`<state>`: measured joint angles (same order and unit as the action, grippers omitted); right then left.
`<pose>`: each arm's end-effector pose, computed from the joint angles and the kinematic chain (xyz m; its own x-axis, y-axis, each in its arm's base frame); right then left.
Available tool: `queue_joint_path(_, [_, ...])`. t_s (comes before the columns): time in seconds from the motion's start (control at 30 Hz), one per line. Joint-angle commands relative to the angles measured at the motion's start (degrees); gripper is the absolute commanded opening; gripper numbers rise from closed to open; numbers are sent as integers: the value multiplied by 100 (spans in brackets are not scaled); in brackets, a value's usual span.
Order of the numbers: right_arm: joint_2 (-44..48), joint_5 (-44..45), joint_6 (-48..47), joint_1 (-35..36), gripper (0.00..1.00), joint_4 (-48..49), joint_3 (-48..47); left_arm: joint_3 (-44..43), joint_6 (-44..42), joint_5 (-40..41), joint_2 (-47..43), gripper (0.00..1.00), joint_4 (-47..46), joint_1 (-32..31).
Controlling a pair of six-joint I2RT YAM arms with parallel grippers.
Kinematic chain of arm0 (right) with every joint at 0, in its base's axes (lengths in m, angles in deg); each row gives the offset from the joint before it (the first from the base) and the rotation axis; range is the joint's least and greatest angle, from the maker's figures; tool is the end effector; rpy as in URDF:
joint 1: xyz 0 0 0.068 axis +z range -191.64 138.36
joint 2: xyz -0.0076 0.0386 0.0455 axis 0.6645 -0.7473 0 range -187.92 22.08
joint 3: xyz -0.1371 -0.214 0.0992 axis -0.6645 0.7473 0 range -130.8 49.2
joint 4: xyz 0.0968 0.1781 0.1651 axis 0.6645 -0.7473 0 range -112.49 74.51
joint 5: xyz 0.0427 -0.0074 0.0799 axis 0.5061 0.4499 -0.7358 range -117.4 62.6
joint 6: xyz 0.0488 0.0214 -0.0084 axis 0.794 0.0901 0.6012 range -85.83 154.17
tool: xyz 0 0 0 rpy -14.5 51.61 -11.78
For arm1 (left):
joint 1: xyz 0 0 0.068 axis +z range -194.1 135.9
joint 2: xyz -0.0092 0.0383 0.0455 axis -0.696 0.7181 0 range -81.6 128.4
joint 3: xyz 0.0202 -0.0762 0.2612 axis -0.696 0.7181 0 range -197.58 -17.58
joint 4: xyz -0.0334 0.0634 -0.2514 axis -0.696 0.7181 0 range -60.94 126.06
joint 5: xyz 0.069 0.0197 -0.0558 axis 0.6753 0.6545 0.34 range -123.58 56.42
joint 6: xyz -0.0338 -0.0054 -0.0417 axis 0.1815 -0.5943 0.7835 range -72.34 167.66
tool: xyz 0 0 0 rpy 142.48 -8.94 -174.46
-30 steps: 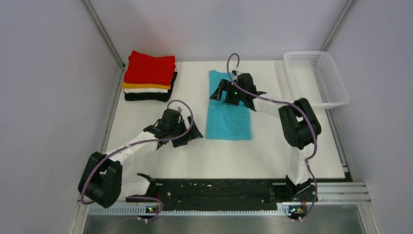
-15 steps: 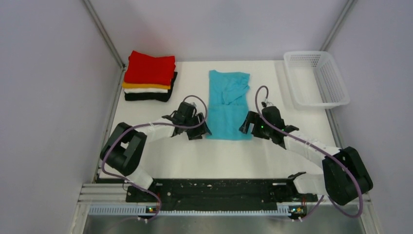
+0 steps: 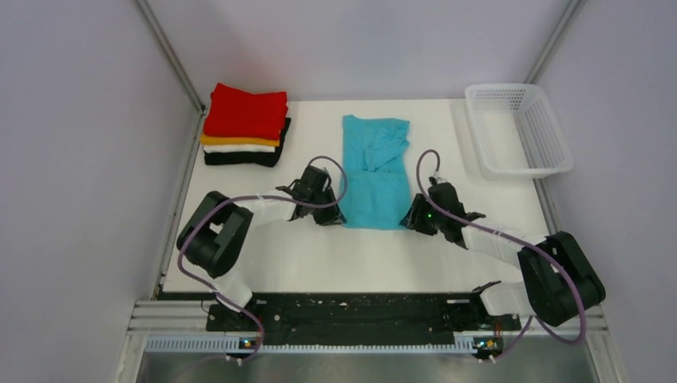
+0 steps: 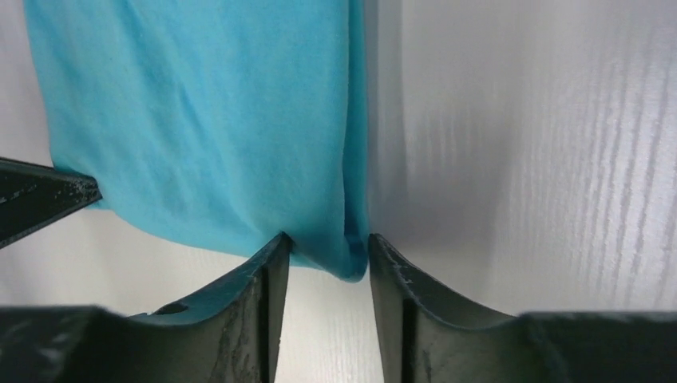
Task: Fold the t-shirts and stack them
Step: Grab one side of the 2/3 rectangular tshirt with both arms, then fold the long partially folded tshirt into a neat square
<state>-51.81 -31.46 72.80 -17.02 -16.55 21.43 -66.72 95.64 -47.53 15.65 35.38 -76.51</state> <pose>0.2119 0.0998 0.1518 -0.8075 0.3148 -0.4988 0.0573 0.8835 0.4650 0.2696 -0.1813 0.1448 -0.9341 -0.2611 -0.2436 -0.0828 0.8220 -0.5634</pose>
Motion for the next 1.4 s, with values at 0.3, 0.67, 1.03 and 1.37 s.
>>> queue_joint_path(0.3, [119,-639,-162,-18,0,-172,269,413,-306,364,-90,0,112,-107])
queue_joint_path(0.67, [3018,-2246,250,814,0,-2827,861,2260,1036,1563,-3823,0,1421,-1895])
queue_joint_path(1.03, [4134,-1860,384,870,0,-3324,-227,1824,465,2179,-5691,0,1497,-2153])
queue_joint_path(1.37, [2243,-1046,-454,141,0,-2096,-1599,215,-913,1518,-3941,0,909,-377])
